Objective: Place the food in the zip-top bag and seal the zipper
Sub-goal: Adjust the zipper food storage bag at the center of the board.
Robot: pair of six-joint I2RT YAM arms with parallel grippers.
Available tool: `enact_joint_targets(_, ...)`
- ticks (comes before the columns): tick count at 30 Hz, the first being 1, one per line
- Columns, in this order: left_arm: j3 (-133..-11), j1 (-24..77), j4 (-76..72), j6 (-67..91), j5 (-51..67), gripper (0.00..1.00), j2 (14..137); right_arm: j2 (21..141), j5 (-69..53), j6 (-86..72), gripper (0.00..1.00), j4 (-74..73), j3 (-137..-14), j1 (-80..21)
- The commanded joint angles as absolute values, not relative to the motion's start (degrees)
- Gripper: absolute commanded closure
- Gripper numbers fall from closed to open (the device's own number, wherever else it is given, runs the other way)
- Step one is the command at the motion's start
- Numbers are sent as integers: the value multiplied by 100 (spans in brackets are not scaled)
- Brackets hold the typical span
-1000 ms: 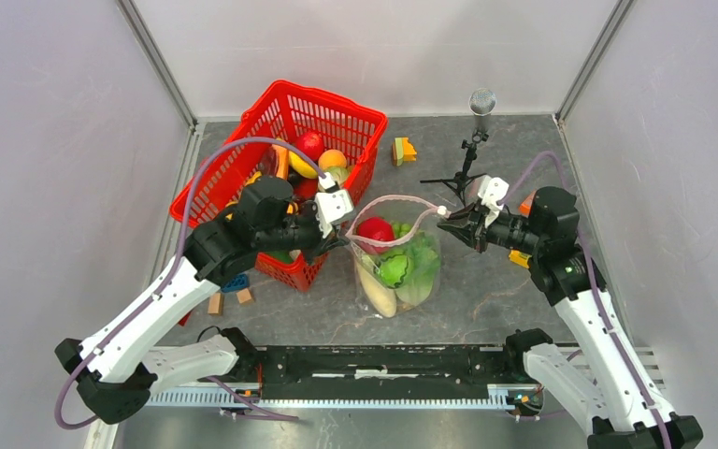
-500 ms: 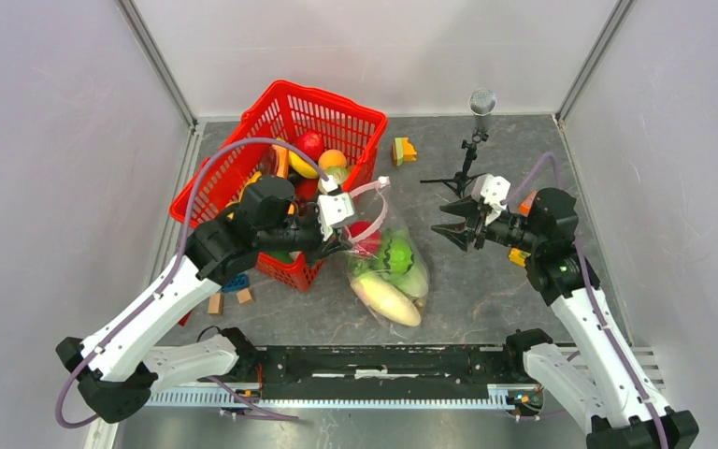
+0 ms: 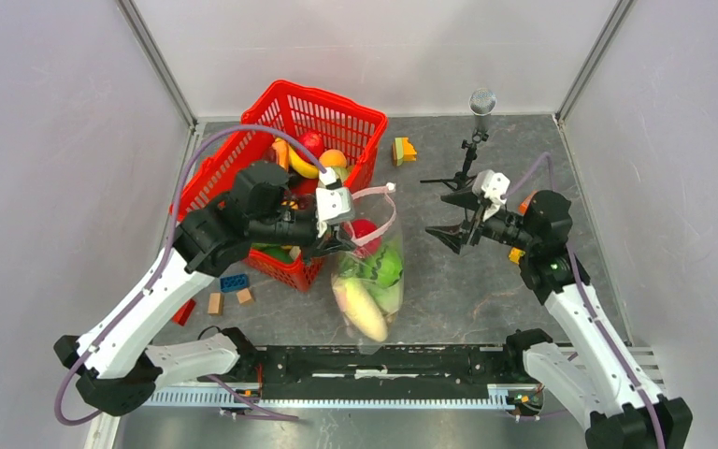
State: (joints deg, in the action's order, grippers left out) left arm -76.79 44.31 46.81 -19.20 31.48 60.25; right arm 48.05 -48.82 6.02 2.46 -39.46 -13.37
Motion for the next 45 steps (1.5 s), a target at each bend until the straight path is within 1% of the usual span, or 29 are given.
enact_joint_targets(1, -8526, 4421, 4977, -2567, 3998, 98, 6334, 4446, -5037, 643, 19, 501, -3841, -1305)
enact_joint_targets(6, -8912, 4420, 5421, -2931, 4384, 98, 6599, 4517, -5188, 584, 11, 377, -3834, -1190)
enact_joint_targets(10, -9126, 4421, 5447, -2929, 4716, 98, 6733, 4378, -5075, 324, 10, 541, -3687, -1031)
enact_joint_targets(15, -9531, 4421, 5594, -3085, 5144, 98, 6908, 3931, -4714, -125, 9, 828, -3225, -867)
enact_joint_targets(18, -9713, 4429, 5800, -3400, 5360, 98, 6946, 3546, -4861, -270, 9, 852, -2993, -765)
enact_joint_targets(21, -9794, 4430, 6084, -3880, 5582, 98, 6953, 3172, -5317, -433, 9, 1148, -2798, -745)
enact_joint_targets(27, -10125, 4423, 6842, -4572, 5866, 98, 7055, 2807, -5827, -478, 5, 956, -3066, -738)
enact_joint_targets(30, -10097, 4429, 6937, -4690, 5915, 98, 6982, 2895, -5999, -652, 4, 908, -3179, -733)
enact_joint_targets(32, -10077, 4430, 6937, -4726, 5934, 98, 6941, 3015, -6287, -1239, 5, 1476, -3055, -738)
enact_joint_targets(34, -10080, 4430, 6943, -4744, 5989, 98, 6913, 3020, -6362, -2043, 7, 2490, -2708, -738)
enact_joint_targets(38, -10090, 4430, 6944, -4732, 5955, 98, 6858, 2820, -6374, -2004, 7, 2349, -2597, -733)
enact_joint_targets(42, -10072, 4425, 6944, -4761, 6026, 98, 6839, 2691, -6490, -2280, 7, 2391, -2453, -738)
enact_joint_targets(45, -10072, 4430, 6943, -4776, 6053, 98, 6842, 2588, -6620, -2598, 7, 2698, -2251, -739)
